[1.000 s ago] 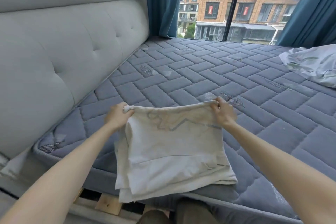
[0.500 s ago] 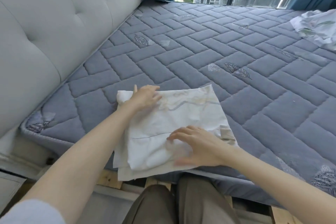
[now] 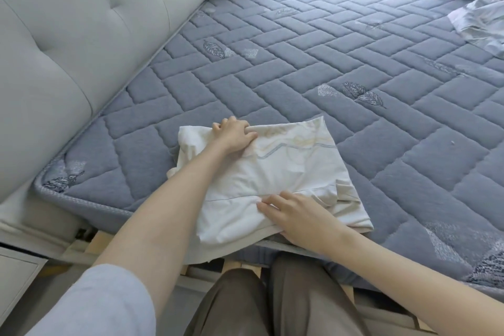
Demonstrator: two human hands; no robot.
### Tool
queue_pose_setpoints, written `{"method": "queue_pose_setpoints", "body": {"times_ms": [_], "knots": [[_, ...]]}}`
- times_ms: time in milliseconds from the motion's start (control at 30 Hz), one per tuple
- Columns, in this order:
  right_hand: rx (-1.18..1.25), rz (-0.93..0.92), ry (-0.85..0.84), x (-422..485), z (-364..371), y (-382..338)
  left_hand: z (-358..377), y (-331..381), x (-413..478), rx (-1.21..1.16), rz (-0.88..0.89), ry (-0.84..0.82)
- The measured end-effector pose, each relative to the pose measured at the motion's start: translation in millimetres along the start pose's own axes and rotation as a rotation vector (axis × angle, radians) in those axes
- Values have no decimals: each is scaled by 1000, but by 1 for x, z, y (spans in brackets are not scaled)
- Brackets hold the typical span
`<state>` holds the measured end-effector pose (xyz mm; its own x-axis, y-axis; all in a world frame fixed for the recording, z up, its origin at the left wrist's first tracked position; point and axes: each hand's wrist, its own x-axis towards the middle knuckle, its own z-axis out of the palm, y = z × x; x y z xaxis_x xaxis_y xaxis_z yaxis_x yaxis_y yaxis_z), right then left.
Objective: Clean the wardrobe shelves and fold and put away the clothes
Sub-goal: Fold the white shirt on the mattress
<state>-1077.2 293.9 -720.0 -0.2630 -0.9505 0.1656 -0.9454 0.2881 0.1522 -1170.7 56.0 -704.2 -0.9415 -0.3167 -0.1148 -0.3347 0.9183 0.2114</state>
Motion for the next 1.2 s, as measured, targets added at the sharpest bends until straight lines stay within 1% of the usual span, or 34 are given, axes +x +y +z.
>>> {"method": "queue_pose_setpoints", "body": {"times_ms": [100, 167, 233, 333, 367, 433, 467, 533, 633, 700, 800, 833, 933, 1000, 1067, 1133, 1200], "knots": [[76, 70, 11, 1, -3, 8, -18, 5, -3, -88, 1, 11], [65, 123, 68, 2, -14, 14, -34, 4, -9, -243, -11, 18], [-22, 168, 192, 2, -34, 24, -55, -4, -12, -519, -54, 44], [-62, 314, 435, -3, -73, 48, -99, -22, -28, -867, -185, 161], [-28, 391, 494, -5, -86, 56, -113, -27, -35, -960, -208, 197], [155, 596, 554, -4, -111, 70, -138, -32, -50, -1124, -195, 229], [275, 689, 560, -2, -121, 77, -149, -33, -59, -1173, -159, 229], [462, 770, 530, 3, -139, 91, -167, -31, -75, -1239, -90, 226], [559, 752, 483, 6, -155, 104, -182, -32, -94, -1268, -33, 274], [631, 727, 485, 4, -155, 109, -186, -36, -102, -1243, -7, 328], [748, 662, 543, 3, -158, 108, -188, -42, -116, -1070, 40, 458], [825, 632, 558, 2, -162, 105, -188, -43, -123, -1045, 73, 473], [1045, 562, 596, -3, -174, 96, -186, -42, -143, -1099, 133, 453], [1156, 587, 612, -6, -170, 93, -178, -39, -148, -1100, 88, 519], [1208, 627, 585, -7, -158, 93, -161, -38, -143, -1086, -1, 560], [1203, 684, 530, -4, -132, 97, -133, -42, -130, -1048, -122, 509], [1191, 783, 407, -1, -96, 105, -99, -47, -117, -975, -247, 378]]}}
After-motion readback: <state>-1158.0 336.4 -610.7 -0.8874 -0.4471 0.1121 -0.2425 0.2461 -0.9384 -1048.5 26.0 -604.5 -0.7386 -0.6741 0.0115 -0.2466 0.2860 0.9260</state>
